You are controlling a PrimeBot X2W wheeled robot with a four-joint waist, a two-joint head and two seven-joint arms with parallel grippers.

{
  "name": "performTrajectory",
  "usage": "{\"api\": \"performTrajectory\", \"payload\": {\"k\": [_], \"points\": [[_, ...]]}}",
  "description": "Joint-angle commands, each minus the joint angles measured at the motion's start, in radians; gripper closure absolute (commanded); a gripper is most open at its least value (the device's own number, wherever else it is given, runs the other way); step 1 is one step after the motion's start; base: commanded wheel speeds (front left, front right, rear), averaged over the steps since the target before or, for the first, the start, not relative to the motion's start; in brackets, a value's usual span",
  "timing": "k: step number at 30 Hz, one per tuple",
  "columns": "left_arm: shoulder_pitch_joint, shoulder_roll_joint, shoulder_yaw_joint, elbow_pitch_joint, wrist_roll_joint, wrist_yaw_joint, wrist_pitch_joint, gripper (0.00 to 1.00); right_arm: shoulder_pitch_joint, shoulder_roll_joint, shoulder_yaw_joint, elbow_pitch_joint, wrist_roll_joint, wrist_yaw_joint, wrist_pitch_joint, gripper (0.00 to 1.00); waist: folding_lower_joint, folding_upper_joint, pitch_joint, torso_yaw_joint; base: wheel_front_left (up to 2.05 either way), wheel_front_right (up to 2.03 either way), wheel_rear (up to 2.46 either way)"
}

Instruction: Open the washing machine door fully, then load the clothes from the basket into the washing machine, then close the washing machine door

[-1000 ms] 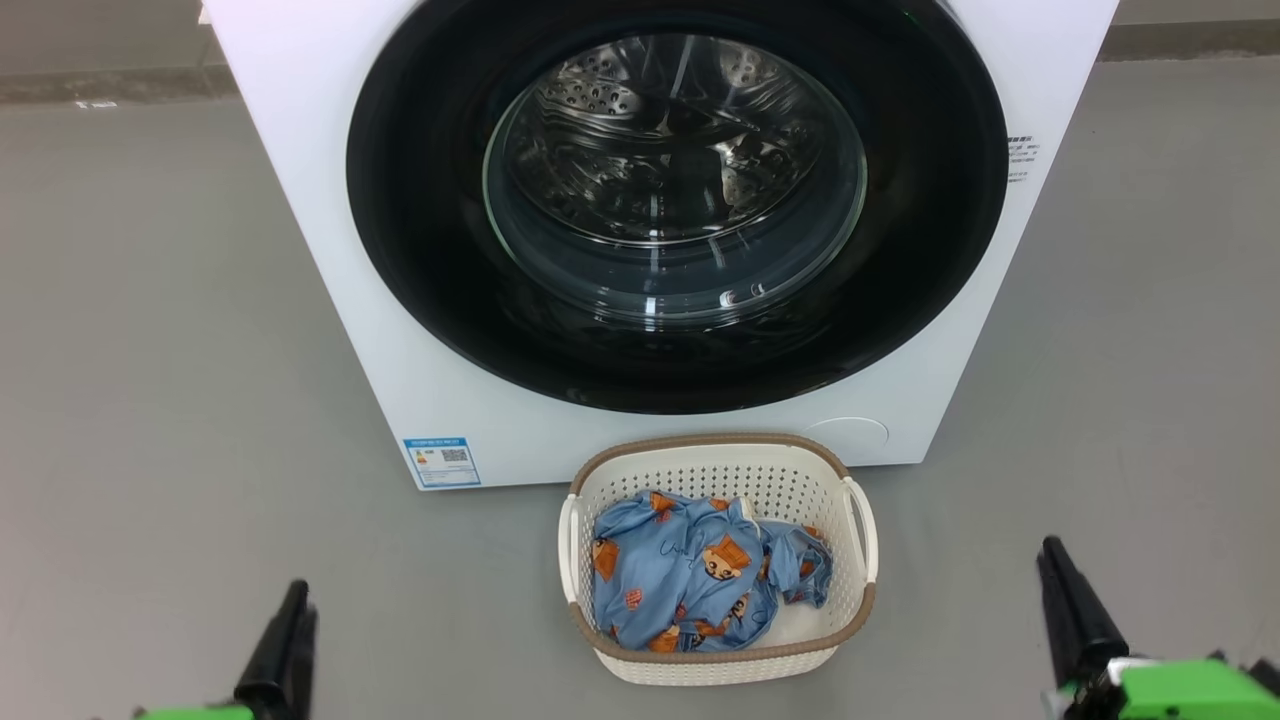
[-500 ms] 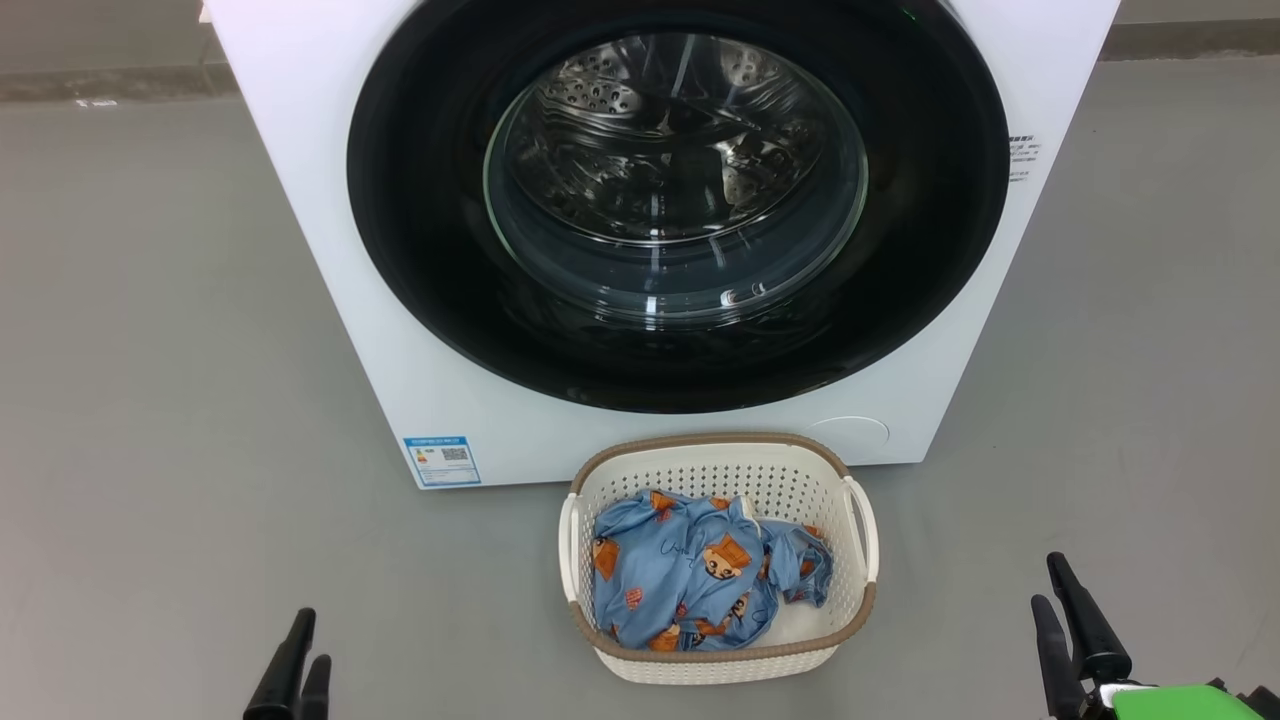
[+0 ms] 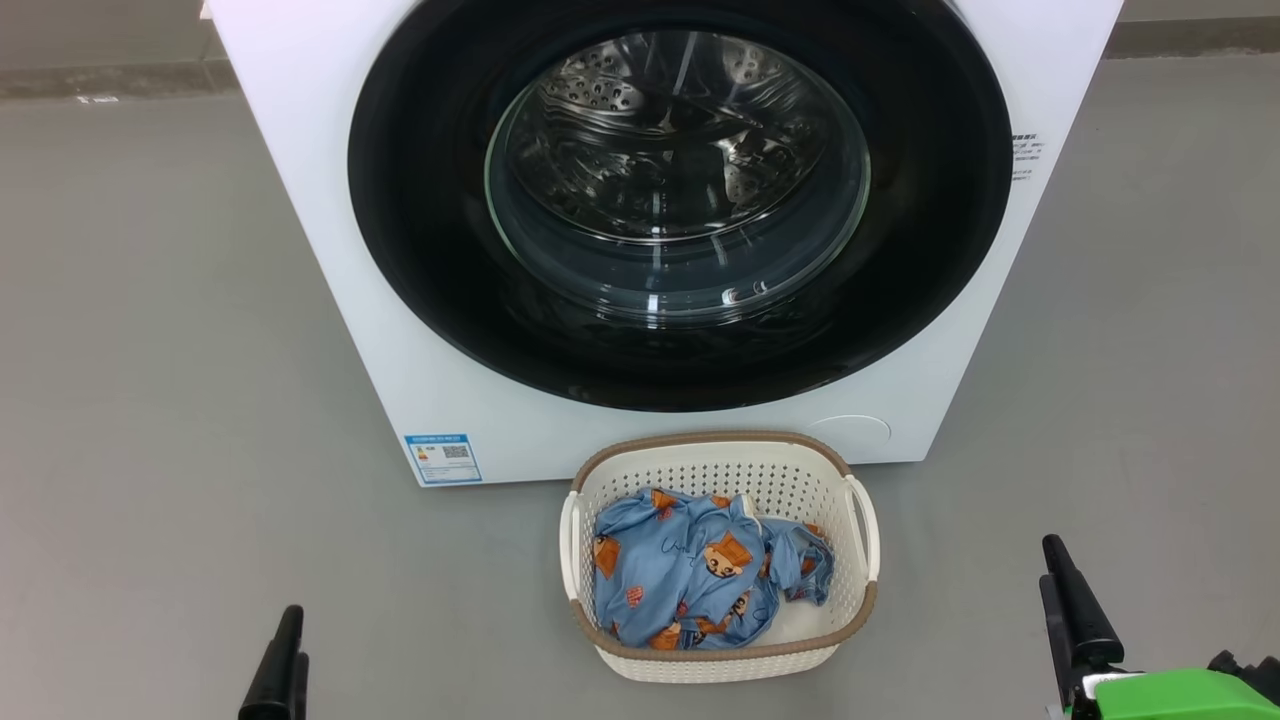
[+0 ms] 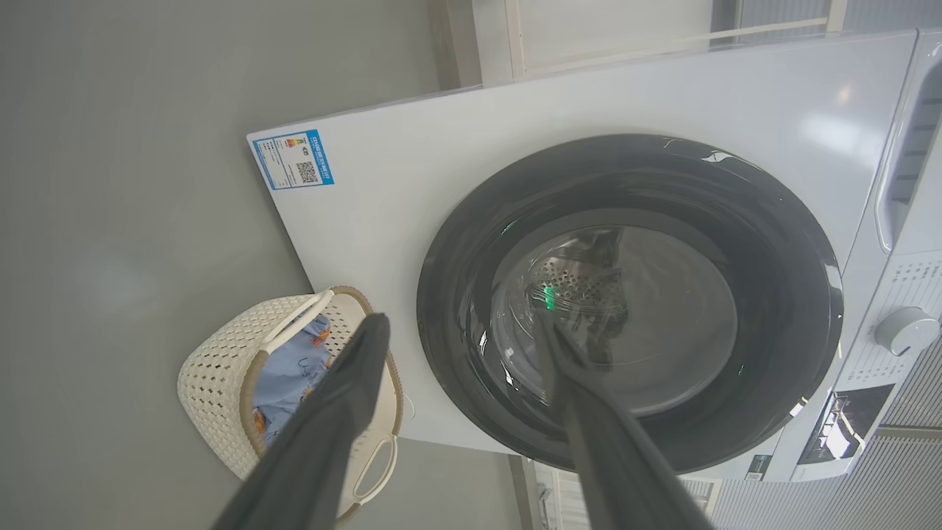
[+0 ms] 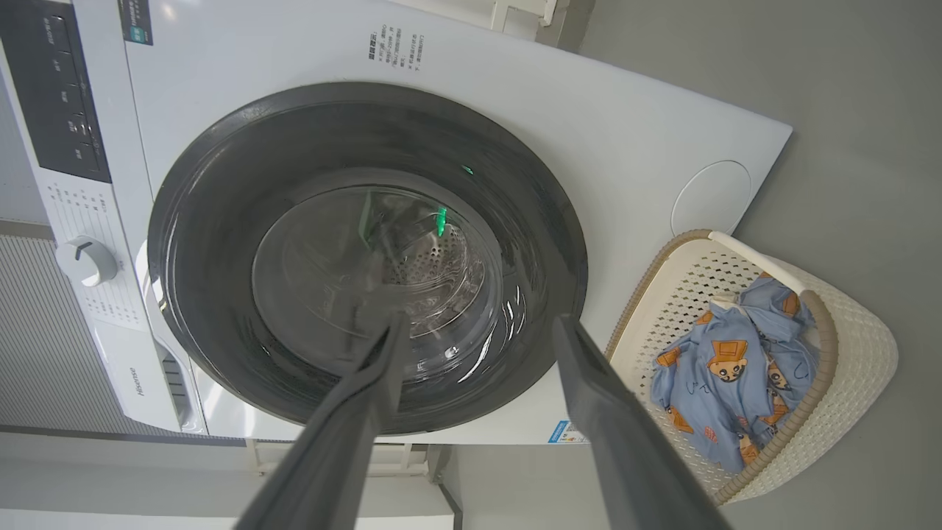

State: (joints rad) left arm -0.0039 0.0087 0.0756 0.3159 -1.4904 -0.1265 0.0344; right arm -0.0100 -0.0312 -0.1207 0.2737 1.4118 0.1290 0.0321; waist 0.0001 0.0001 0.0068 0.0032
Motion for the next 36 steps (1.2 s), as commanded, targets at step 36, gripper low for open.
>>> {"api": "performTrajectory", "payload": {"k": [36], "points": [[0.018,0.033,0.045,-0.097,0.643,-0.003,-0.114,0.00,0.002,-0.061,0.080,-0.106,-0.671,0.001,-0.113,0.00,-0.0001,-0.0001,0.003,0.004,0.00,0.00,0.00]]}}
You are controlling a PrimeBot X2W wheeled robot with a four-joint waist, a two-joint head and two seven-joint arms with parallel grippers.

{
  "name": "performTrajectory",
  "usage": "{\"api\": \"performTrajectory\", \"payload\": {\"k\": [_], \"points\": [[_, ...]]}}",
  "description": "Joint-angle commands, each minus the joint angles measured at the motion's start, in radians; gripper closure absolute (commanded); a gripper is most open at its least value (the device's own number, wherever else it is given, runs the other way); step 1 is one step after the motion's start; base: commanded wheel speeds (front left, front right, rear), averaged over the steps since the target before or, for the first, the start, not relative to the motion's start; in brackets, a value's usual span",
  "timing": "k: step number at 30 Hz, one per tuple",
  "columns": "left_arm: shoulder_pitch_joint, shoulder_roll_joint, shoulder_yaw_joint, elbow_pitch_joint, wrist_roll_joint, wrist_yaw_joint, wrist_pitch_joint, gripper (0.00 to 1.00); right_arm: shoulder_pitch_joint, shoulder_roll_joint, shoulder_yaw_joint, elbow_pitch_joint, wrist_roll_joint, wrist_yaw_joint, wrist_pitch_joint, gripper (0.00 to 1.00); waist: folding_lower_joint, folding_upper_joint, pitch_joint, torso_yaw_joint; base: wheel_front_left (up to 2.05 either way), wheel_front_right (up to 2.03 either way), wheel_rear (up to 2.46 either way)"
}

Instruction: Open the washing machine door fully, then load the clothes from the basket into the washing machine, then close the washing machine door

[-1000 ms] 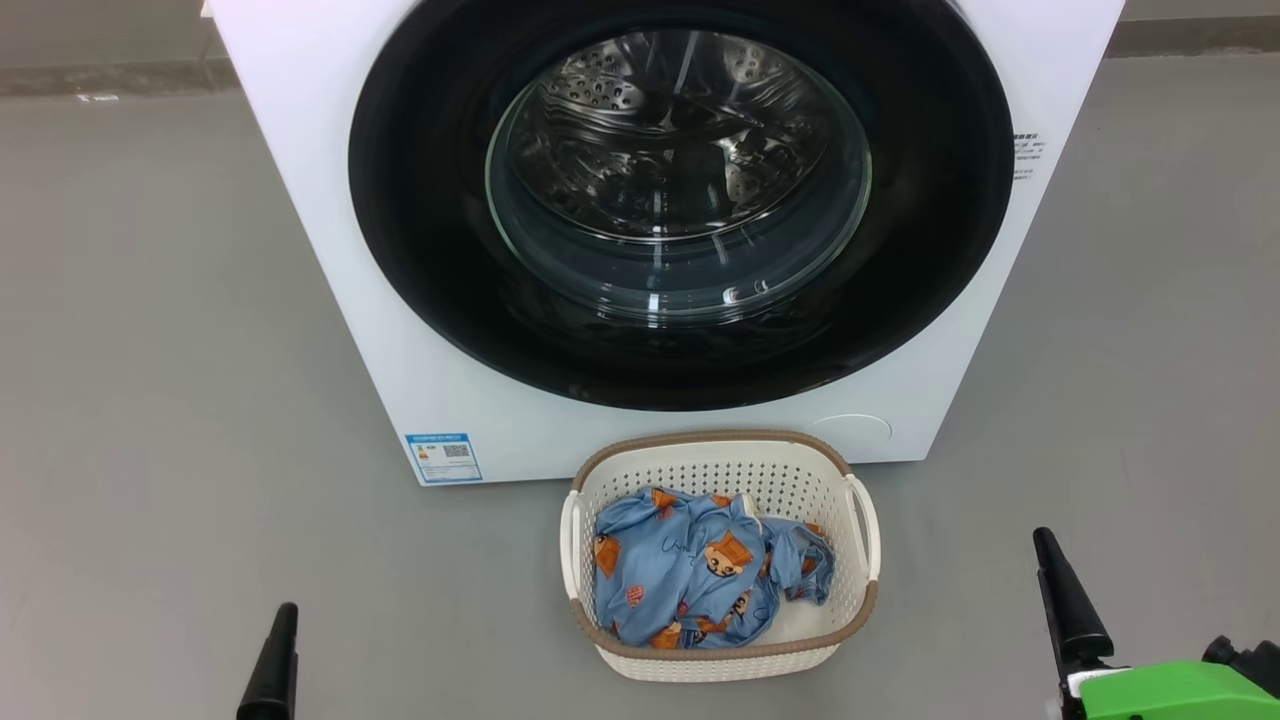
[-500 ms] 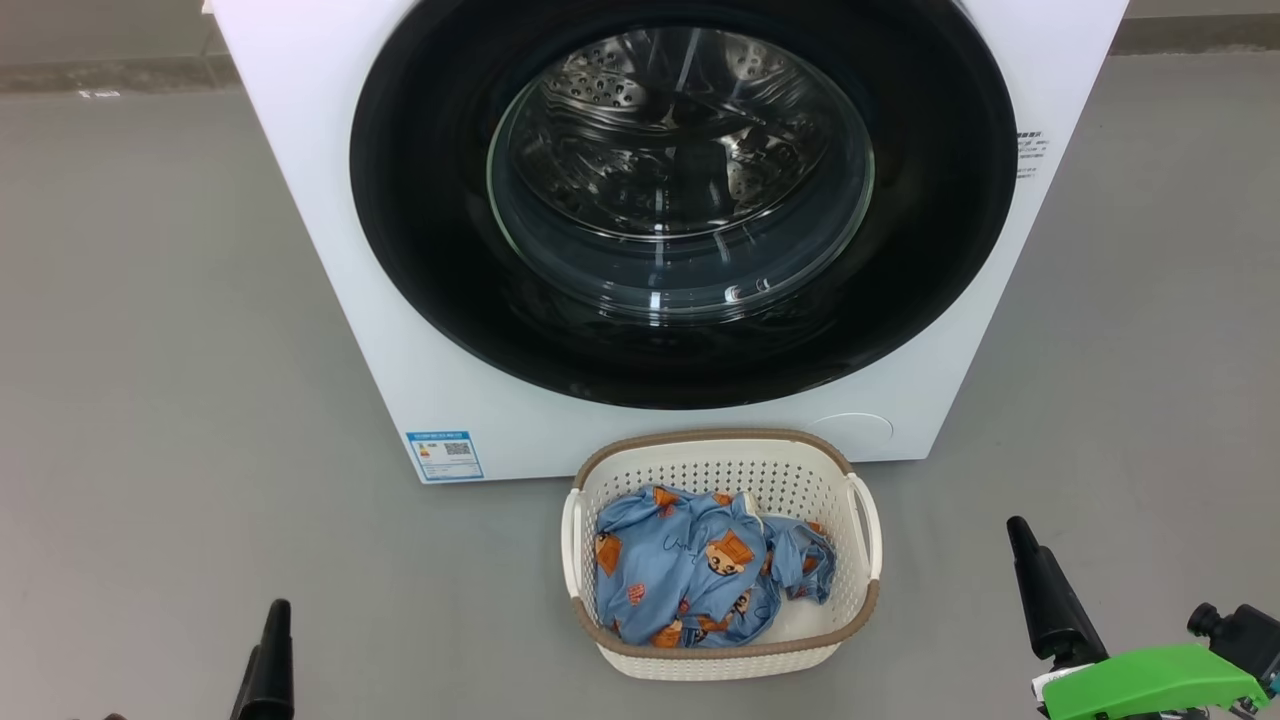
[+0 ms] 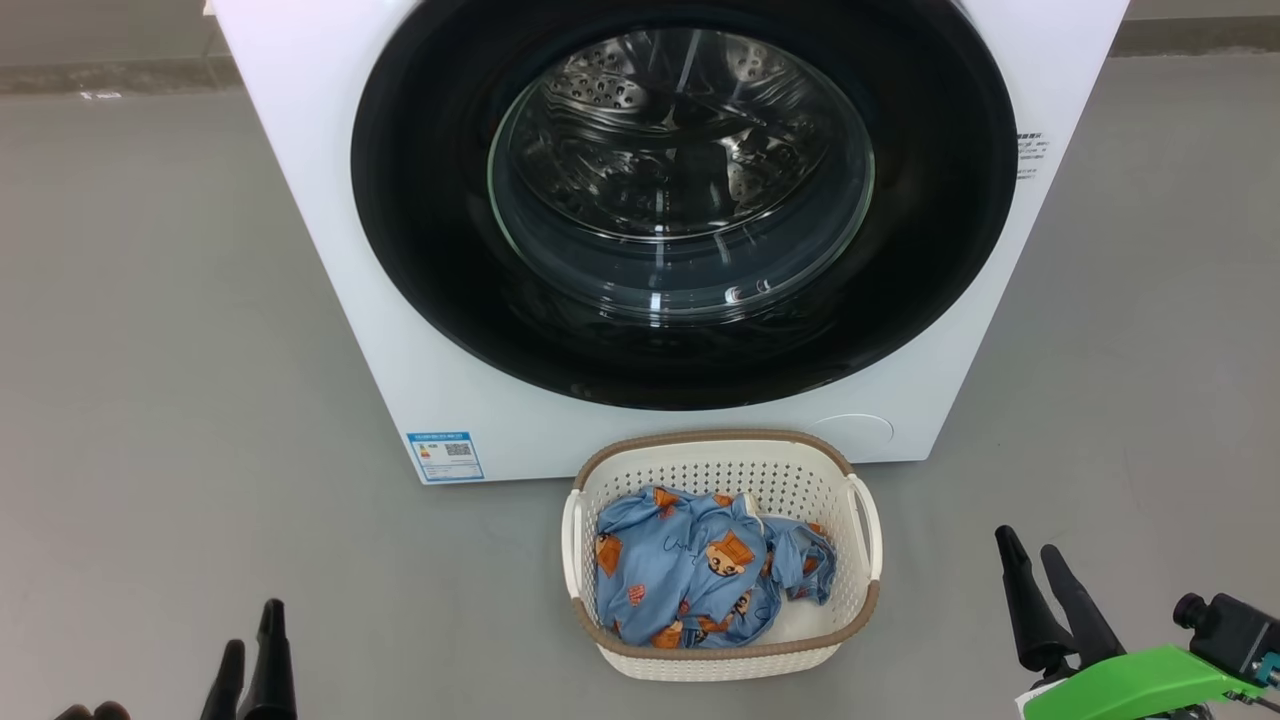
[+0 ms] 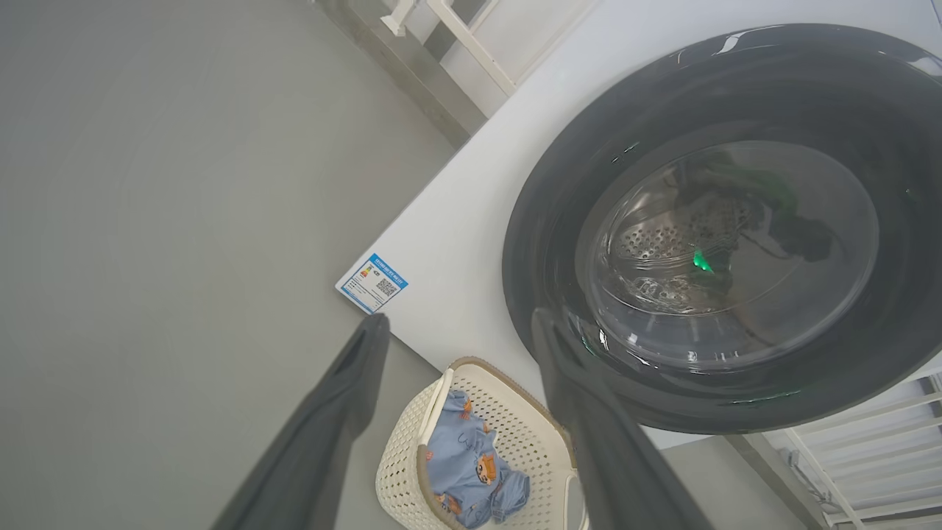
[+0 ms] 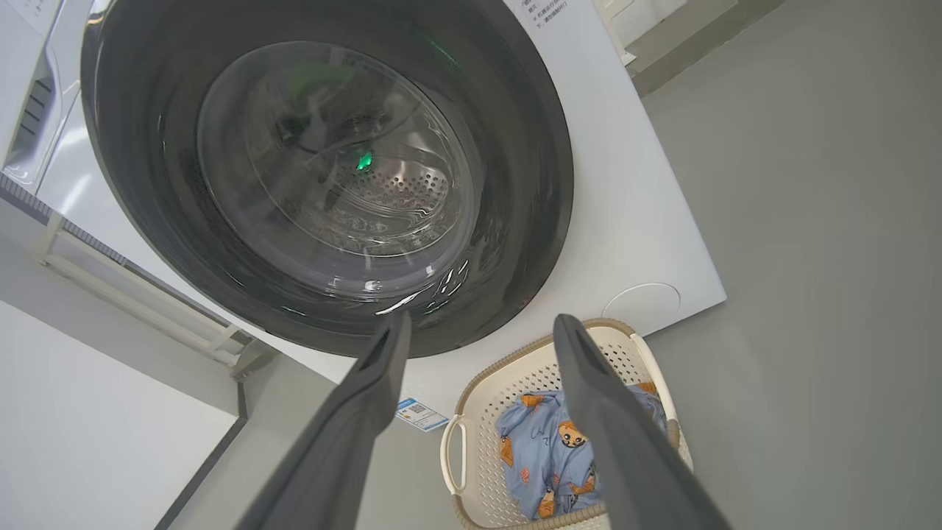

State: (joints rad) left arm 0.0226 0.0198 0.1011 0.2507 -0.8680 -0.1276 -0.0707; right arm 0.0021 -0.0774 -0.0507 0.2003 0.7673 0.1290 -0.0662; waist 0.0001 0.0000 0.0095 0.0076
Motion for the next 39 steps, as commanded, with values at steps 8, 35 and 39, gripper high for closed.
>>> {"api": "performTrajectory", "payload": {"k": [8,35,39], "points": [[0.001,0.023,0.040,-0.042,0.139,-0.002,-0.033,0.00,-0.006,-0.013,0.003,-0.033,-0.138,0.001,-0.038,0.00,-0.0001,0.0000,0.002,-0.002,0.00,0.00,0.00],[0.029,0.061,0.038,-0.108,0.516,0.008,-0.109,0.00,0.013,-0.003,-0.001,-0.066,-0.501,0.001,-0.114,0.00,-0.0001,0.0000,0.011,-0.005,0.00,0.00,0.00],[0.039,0.071,0.032,-0.116,0.564,0.012,-0.121,0.00,0.015,0.000,-0.003,-0.076,-0.552,0.001,-0.126,0.00,-0.0001,0.0000,0.011,-0.006,0.00,0.00,0.00]]}}
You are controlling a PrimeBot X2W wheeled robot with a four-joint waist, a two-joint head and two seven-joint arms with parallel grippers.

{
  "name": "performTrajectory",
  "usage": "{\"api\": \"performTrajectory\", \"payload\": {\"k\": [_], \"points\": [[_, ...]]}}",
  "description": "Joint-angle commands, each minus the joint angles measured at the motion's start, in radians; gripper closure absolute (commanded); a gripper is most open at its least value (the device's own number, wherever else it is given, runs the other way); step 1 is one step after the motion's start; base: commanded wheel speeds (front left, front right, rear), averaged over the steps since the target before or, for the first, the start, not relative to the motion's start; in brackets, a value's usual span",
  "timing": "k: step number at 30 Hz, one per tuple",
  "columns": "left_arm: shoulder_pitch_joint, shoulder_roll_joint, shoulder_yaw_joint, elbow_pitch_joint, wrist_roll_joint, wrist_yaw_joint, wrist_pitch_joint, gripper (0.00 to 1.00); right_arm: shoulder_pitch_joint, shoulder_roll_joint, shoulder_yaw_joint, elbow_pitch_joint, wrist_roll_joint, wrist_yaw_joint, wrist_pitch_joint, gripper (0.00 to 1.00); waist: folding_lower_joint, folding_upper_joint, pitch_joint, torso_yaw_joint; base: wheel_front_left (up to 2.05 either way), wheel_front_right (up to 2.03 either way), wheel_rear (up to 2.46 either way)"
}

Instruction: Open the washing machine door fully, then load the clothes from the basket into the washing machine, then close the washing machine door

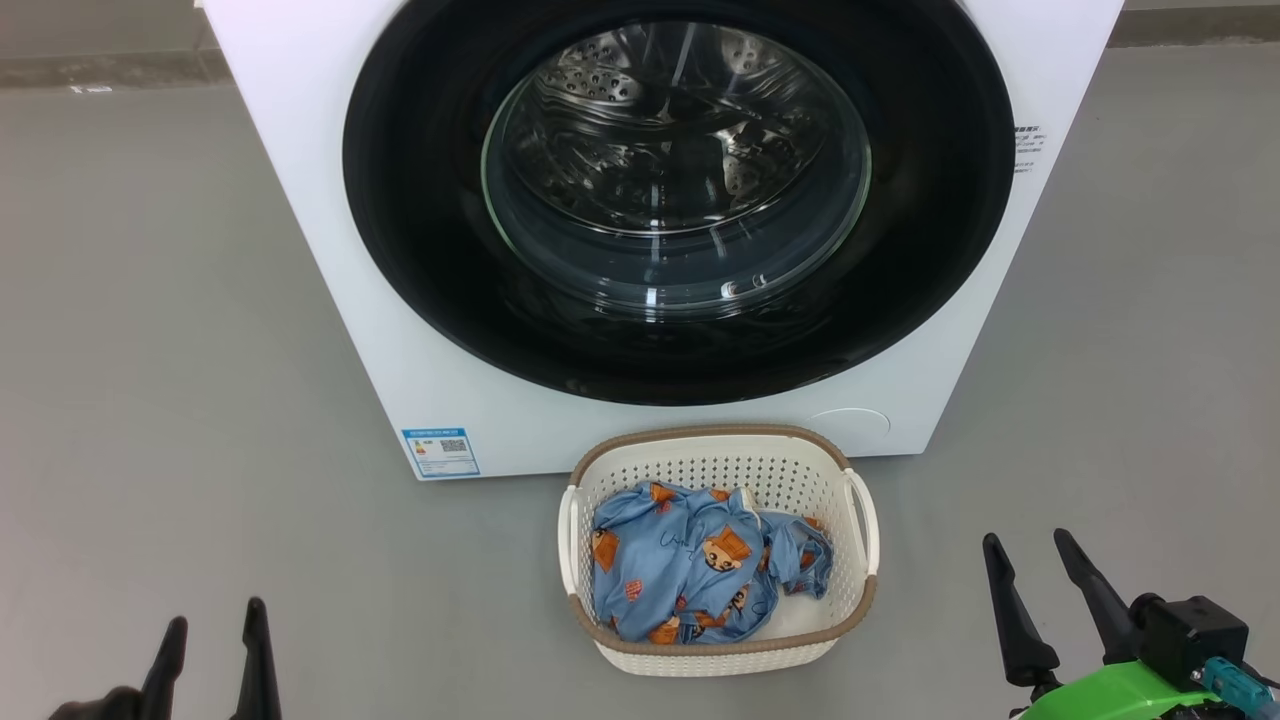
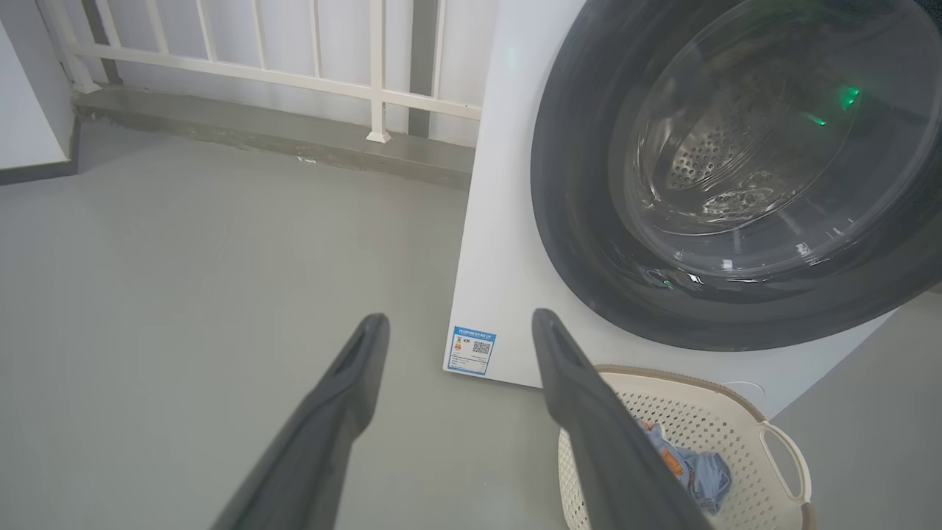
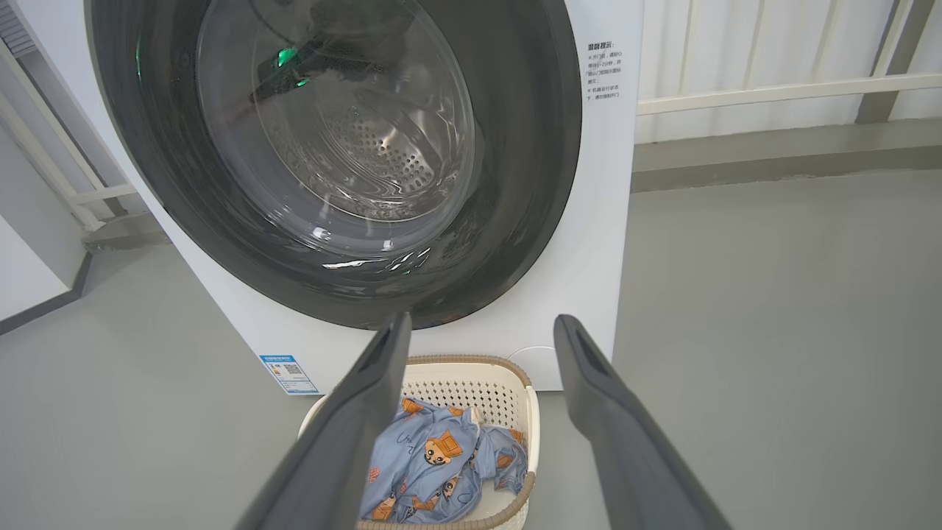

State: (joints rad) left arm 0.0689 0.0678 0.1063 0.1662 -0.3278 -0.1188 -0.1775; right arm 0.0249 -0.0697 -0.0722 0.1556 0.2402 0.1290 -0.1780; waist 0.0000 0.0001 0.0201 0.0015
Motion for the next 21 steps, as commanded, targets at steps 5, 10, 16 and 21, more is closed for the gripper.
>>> {"api": "performTrajectory", "payload": {"k": [5,10,16,21], "points": [[0.000,0.025,0.037,-0.025,0.073,0.006,-0.029,0.00,-0.001,-0.005,0.014,-0.038,-0.090,0.001,-0.029,0.00,0.0000,-0.0001,0.000,-0.001,0.00,0.00,0.00],[0.006,0.030,0.035,-0.034,0.132,0.003,-0.044,0.00,0.004,-0.003,0.013,-0.041,-0.156,0.002,-0.043,0.00,0.0000,-0.0001,0.004,-0.001,0.00,0.00,0.00],[0.009,0.038,0.031,-0.048,0.206,-0.002,-0.061,0.00,0.010,0.006,0.001,-0.039,-0.205,0.002,-0.061,0.00,0.0000,-0.0001,0.011,0.002,0.00,0.00,0.00],[0.016,0.041,0.035,-0.054,0.273,-0.003,-0.076,0.00,0.015,0.012,-0.002,-0.043,-0.245,0.002,-0.075,0.00,0.0000,-0.0001,0.012,0.001,0.00,0.00,0.00]]}}
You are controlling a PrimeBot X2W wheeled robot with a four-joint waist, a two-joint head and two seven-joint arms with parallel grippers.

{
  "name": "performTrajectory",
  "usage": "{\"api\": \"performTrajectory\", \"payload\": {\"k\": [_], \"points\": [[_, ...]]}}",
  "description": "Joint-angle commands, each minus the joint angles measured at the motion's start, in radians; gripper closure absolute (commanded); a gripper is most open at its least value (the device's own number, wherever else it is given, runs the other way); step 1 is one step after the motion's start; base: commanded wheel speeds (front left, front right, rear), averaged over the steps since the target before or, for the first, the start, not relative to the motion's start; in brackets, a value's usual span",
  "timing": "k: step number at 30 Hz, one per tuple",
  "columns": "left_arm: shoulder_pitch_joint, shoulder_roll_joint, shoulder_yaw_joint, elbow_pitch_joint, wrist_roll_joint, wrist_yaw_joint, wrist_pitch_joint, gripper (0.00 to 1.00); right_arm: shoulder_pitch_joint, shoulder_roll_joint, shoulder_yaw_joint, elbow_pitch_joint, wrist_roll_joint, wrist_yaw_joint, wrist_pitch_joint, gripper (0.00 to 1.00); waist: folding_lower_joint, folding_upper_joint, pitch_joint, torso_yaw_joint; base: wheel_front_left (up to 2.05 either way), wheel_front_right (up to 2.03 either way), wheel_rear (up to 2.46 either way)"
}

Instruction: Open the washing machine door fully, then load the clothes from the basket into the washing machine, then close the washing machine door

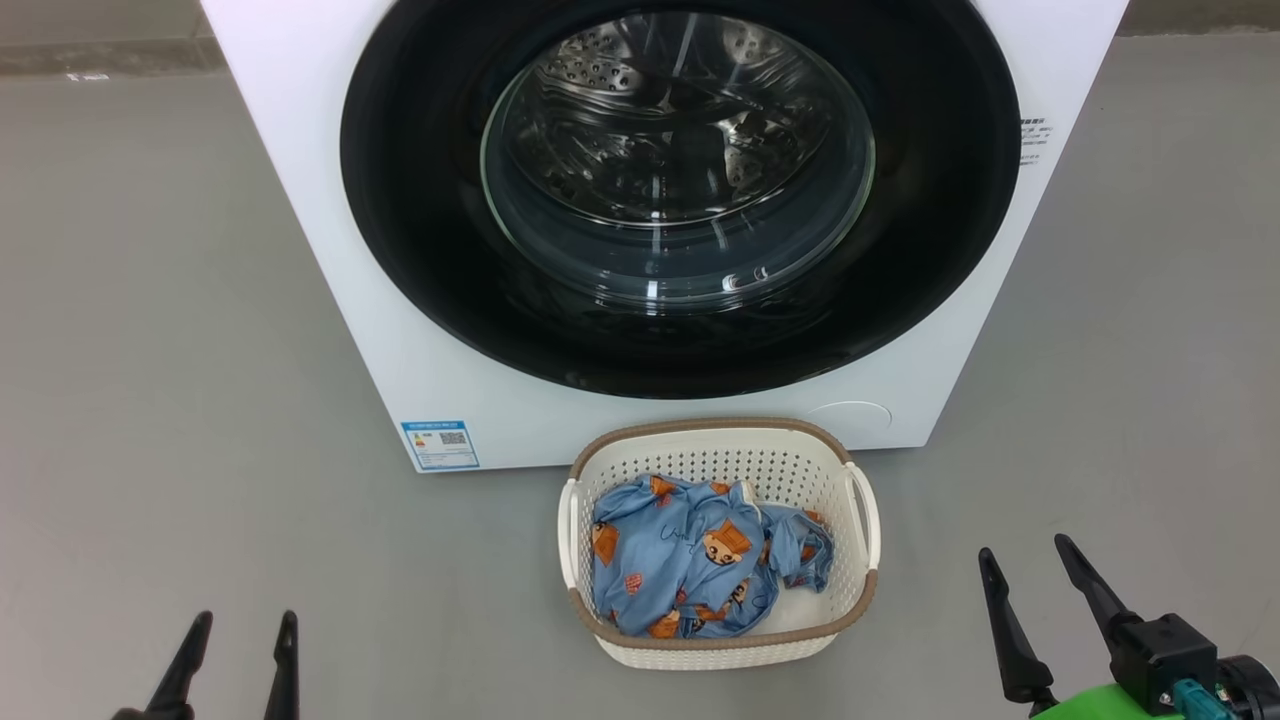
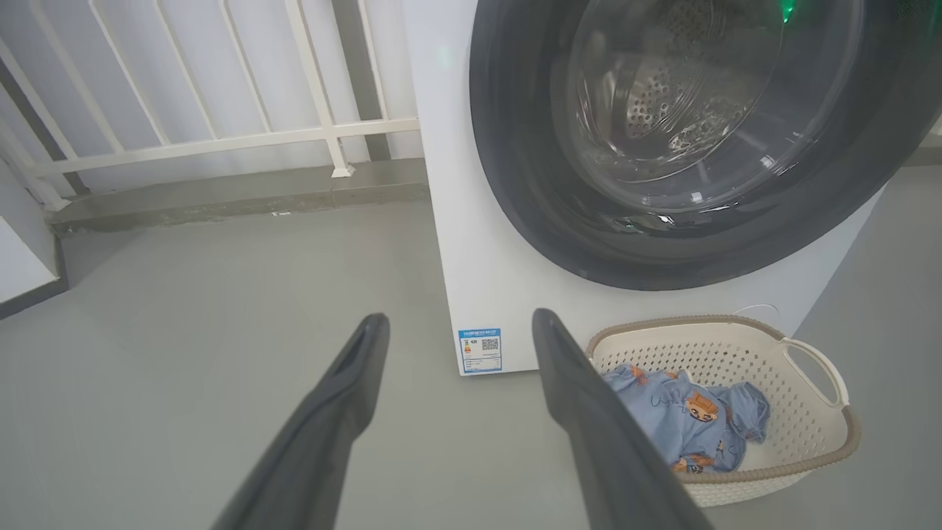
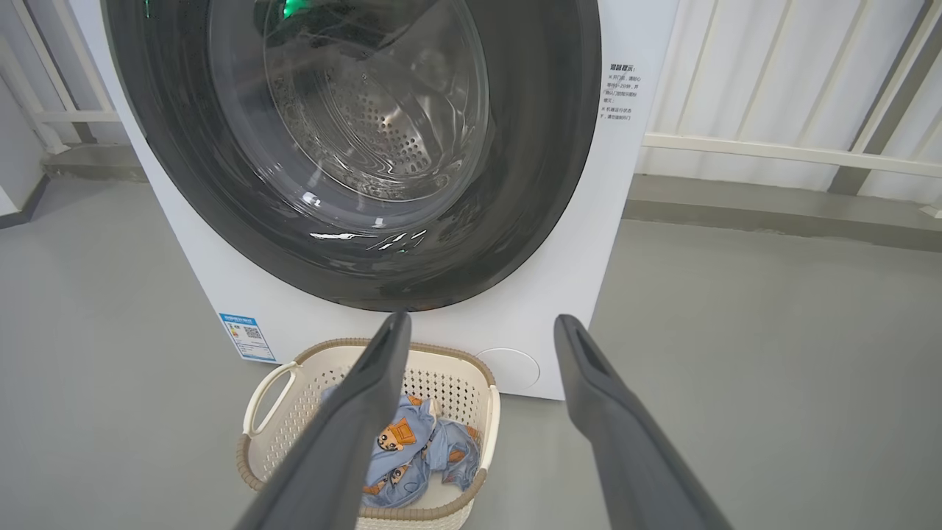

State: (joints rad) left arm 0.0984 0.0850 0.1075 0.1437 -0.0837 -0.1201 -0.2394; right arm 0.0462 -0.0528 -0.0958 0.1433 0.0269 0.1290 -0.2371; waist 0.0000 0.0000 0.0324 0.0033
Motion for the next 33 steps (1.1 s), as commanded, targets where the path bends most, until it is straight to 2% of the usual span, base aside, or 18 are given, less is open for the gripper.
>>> {"api": "performTrajectory", "payload": {"k": [1,4,26,33], "points": [[-0.014,0.023,0.034,-0.031,0.029,-0.002,-0.014,0.00,-0.006,-0.005,0.022,-0.031,-0.032,0.002,-0.016,0.00,0.0000,0.0000,0.000,0.000,0.00,0.00,0.00],[-0.006,0.027,0.033,-0.032,0.072,-0.003,-0.022,0.00,-0.004,-0.003,0.025,-0.033,-0.063,0.002,-0.025,0.00,0.0000,0.0000,-0.004,-0.002,0.00,0.00,0.00],[-0.004,0.023,0.031,-0.014,0.069,-0.003,-0.022,0.00,-0.003,-0.003,0.031,-0.034,-0.066,0.002,-0.025,0.00,0.0000,0.0000,-0.016,-0.001,0.00,0.00,0.00],[-0.008,0.022,0.033,-0.011,0.069,-0.004,-0.022,0.00,-0.005,-0.004,0.031,-0.034,-0.066,0.002,-0.025,0.00,0.0000,0.0000,-0.012,-0.003,0.35,0.35,-0.71]]}}
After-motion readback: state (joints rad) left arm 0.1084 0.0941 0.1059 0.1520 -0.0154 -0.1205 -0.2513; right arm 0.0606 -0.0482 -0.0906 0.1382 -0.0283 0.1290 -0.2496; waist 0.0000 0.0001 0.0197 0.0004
